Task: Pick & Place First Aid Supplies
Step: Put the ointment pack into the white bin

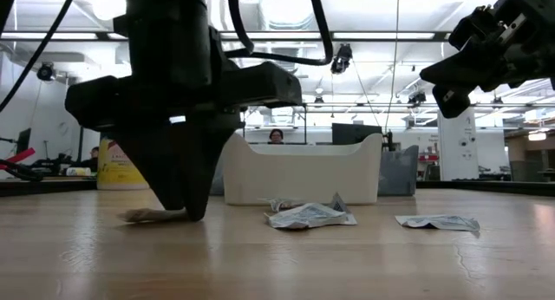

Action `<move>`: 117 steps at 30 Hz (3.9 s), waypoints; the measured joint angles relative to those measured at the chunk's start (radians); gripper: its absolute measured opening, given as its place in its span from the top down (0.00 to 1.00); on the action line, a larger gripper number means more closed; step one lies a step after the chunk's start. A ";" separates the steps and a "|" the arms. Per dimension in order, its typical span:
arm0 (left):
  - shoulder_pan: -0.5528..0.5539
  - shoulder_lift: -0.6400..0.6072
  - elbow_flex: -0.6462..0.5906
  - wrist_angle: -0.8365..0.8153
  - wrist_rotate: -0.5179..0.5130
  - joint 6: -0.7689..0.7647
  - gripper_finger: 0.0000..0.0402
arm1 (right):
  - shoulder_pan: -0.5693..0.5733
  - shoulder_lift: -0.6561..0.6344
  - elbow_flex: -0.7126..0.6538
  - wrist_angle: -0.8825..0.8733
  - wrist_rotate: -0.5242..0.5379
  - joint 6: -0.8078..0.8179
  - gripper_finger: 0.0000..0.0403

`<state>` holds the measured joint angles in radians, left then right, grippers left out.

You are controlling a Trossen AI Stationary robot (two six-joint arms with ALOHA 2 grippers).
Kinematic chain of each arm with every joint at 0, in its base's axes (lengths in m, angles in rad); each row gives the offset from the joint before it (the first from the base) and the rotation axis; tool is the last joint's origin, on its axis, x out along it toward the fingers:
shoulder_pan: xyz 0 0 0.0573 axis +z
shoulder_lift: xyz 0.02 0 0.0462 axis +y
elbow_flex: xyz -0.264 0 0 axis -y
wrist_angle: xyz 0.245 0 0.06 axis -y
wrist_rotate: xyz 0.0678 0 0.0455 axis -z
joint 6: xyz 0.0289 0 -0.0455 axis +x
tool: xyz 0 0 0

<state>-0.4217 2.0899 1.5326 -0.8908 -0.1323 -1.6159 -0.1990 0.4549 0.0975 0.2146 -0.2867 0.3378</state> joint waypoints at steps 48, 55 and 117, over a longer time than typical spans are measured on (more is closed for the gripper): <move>0.193 -0.418 0.064 0.052 -0.622 0.753 1.00 | 0.000 0.000 0.000 0.000 0.000 -0.001 0.98; 0.331 -0.358 0.064 0.053 -0.524 0.758 1.00 | 0.000 0.000 0.000 0.000 0.000 -0.001 0.98; 0.369 0.005 0.066 0.076 -0.364 0.888 1.00 | 0.000 0.000 0.000 0.000 0.000 -0.001 0.98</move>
<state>-0.0526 2.0949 1.5985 -0.8147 -0.4963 -0.7278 -0.1993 0.4553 0.0975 0.2142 -0.2867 0.3367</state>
